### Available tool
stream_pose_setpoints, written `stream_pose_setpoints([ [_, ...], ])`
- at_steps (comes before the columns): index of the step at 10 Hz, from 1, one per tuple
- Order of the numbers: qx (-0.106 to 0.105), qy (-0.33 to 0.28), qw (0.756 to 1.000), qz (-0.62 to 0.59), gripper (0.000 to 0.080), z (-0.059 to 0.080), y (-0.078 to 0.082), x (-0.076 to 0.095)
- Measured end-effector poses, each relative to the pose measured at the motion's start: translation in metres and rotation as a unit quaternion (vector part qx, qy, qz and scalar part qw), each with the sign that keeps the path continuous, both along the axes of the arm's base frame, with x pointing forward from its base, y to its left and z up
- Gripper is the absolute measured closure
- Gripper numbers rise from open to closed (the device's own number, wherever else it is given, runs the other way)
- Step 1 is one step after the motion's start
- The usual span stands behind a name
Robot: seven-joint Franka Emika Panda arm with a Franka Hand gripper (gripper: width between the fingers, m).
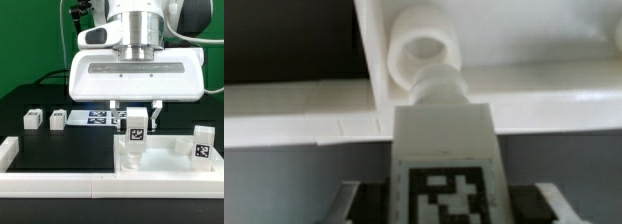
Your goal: Assemble square table
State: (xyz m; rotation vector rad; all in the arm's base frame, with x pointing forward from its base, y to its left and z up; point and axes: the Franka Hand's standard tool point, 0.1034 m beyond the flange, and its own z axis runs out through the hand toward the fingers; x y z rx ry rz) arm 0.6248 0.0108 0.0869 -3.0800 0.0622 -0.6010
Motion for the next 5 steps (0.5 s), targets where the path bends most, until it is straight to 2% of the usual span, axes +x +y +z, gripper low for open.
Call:
stream_pose_setpoints([
  [2,-0.001,0.004,1.0,0.0,0.0515,-0.0044,-0.0004,-0.0043],
  [5,-0.005,-0.007,1.0,-0.001,0.0515,-0.0057,-0.0027,-0.001],
])
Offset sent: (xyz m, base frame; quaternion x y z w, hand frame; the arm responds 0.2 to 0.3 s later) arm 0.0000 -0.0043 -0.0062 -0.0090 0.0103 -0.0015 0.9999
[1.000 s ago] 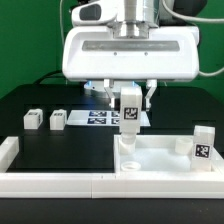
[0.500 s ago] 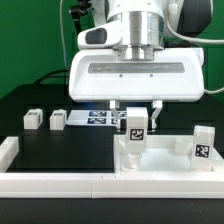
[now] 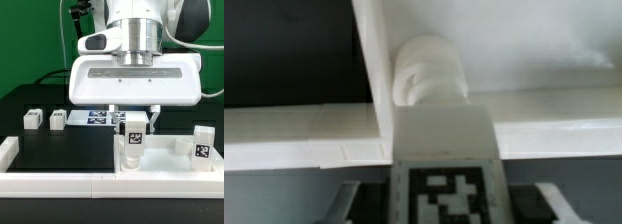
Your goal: Assemble square table
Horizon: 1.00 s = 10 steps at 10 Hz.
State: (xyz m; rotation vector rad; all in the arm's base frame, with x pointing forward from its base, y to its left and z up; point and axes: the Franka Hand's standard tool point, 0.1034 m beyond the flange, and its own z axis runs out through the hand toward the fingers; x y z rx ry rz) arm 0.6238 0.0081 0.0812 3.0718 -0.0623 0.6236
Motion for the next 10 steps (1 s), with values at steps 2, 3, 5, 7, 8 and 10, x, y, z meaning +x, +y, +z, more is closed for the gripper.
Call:
stream_pose_setpoints([
  [2,-0.002,-0.001,1.0,0.0,0.0515,-0.006,0.0,0.0],
  [3,-0.003,0.0,1.0,0.0,0.0515,-0.009,0.0,-0.001],
  [5,-0.006,-0.016,1.0,-0.005,0.0515,-0.012,0.001,-0.004],
  [7,-0.013,-0.055,0.998,-0.017,0.0515,-0.015,0.001,-0.007],
  [8,-0.016,-0.064,0.998,-0.015,0.0515,-0.014,0.001,-0.007],
  [10,-0.016,-0.062,0.998,-0.015,0.0515,-0.014,0.0,-0.006],
])
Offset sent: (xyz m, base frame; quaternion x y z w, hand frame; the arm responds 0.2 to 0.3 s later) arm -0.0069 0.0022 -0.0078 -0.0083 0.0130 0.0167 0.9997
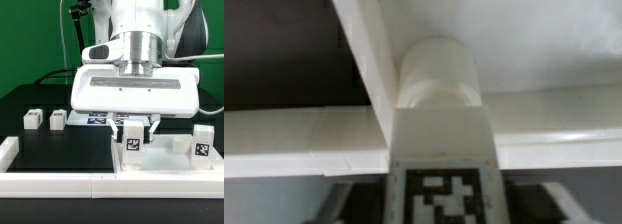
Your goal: Assemble square table
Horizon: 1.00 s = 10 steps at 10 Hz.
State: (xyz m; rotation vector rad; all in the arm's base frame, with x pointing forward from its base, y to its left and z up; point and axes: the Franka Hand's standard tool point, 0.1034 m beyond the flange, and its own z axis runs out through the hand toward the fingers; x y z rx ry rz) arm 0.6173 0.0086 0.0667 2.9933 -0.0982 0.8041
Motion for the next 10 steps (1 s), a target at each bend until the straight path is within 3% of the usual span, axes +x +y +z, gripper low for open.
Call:
stream_pose_setpoints([
  [1,0.0,0.0,1.0,0.0,0.0325,-0.0001,0.0,-0.0001],
  [2,0.0,0.0,1.0,0.0,0.0325,-0.0002,0.0,-0.0001],
  [3,0.0,0.0,1.0,0.0,0.019,-0.0002,0.0,-0.0001],
  [9,0.002,0.008,1.0,0.0,0.0151,-0.001,-0.0001,-0.0005],
  [10,0.018,0.057,0.998,-0.002,0.0151,0.0011,0.0021,0.0007],
])
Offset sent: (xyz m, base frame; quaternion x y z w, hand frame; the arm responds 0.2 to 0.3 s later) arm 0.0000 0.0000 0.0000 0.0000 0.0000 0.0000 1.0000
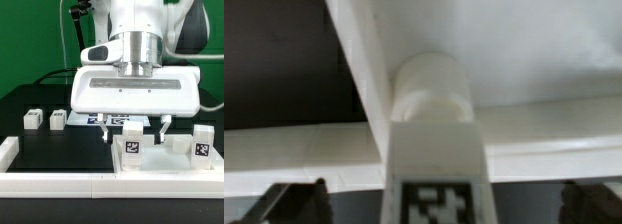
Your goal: Assemble square table
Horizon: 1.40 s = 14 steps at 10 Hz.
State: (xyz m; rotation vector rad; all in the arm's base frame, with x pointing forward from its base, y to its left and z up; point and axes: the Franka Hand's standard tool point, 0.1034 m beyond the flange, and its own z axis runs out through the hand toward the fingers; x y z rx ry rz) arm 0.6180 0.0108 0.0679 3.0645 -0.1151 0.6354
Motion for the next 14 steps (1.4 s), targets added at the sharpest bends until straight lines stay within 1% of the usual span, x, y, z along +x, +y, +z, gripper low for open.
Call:
stream_pose_setpoints([
  [1,0.013,0.036,0.999,-0.001,0.0151,0.005,0.001,0.007],
  [2,0.018,0.044,0.999,-0.006,0.0151,0.021,-0.009,0.03],
  [3,0.027,0.072,0.997,-0.013,0.0151,0.02,-0.008,0.034],
  [4,0.038,0.135,0.99,-0.01,0.0151,0.018,-0.006,0.035],
  [5,0.044,0.179,0.983,-0.012,0.0151,0.02,-0.017,0.042],
  [6,0.043,0.176,0.983,-0.019,0.0151,0.02,-0.026,0.048],
  [7,0.045,0.177,0.983,-0.03,0.0151,0.018,-0.024,0.047],
  [8,0.045,0.177,0.983,-0.029,0.0279,0.018,-0.024,0.047],
  [9,0.049,0.177,0.982,-0.046,0.0414,0.018,-0.024,0.047],
  [10,0.062,0.178,0.978,-0.095,0.0414,0.018,-0.023,0.047],
  [11,0.073,0.177,0.971,-0.144,0.0598,0.018,-0.023,0.047],
  [12,0.079,0.177,0.967,-0.168,0.0723,0.018,-0.023,0.047],
  [13,0.078,0.177,0.967,-0.168,0.0783,0.017,-0.023,0.046],
  [14,0.078,0.177,0.967,-0.168,0.0794,0.017,-0.023,0.046],
])
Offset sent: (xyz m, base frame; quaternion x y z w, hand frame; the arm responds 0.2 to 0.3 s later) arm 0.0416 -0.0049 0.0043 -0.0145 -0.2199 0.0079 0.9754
